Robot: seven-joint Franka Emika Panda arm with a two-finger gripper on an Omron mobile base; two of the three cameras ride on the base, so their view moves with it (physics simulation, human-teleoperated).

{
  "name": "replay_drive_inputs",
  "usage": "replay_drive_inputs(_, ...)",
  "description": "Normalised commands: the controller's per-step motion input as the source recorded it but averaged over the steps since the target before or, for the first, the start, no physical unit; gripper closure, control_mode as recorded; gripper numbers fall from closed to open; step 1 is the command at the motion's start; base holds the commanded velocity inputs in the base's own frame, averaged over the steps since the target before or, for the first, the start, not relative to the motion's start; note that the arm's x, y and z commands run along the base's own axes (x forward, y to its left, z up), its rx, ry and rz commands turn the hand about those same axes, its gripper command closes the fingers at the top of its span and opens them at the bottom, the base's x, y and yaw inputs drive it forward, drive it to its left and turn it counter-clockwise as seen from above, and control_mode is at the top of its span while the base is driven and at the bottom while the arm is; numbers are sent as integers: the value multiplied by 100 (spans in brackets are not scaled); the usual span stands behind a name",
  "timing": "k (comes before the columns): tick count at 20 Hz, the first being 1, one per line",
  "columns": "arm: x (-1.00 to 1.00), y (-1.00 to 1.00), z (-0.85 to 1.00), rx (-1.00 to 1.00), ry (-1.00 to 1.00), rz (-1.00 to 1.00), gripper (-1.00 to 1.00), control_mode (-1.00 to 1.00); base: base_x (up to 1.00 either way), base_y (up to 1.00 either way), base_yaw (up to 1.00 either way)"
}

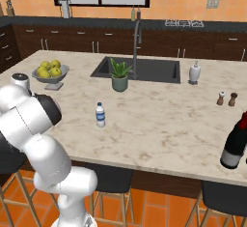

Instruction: Move the plastic bottles in the middle to the plastics group, and the glass bottles in the middle to the glass group.

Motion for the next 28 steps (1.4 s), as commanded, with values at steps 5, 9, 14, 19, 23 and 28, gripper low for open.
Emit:
replay_drive_inputs(5, 1, 4, -10, -1, 0, 0, 100, -100, 0, 0, 0)
replay_drive_inputs(9, 9, 0, -10, 0, 0, 0, 100, -100, 0, 0, 0)
replay_drive_inputs(14, 2, 0, -19, 0, 0, 0, 100, -100, 0, 0, 0)
replay_drive_inputs(19, 0, 0, 0, 0, 0, 0, -100, -100, 0, 0, 0)
replay_drive_inputs(23, -1, 0, 0, 0, -2, 0, -100, -100, 0, 0, 0)
replay_drive_inputs(28, -40, -8, 39, 0, -14, 0, -100, -100, 0, 0, 0)
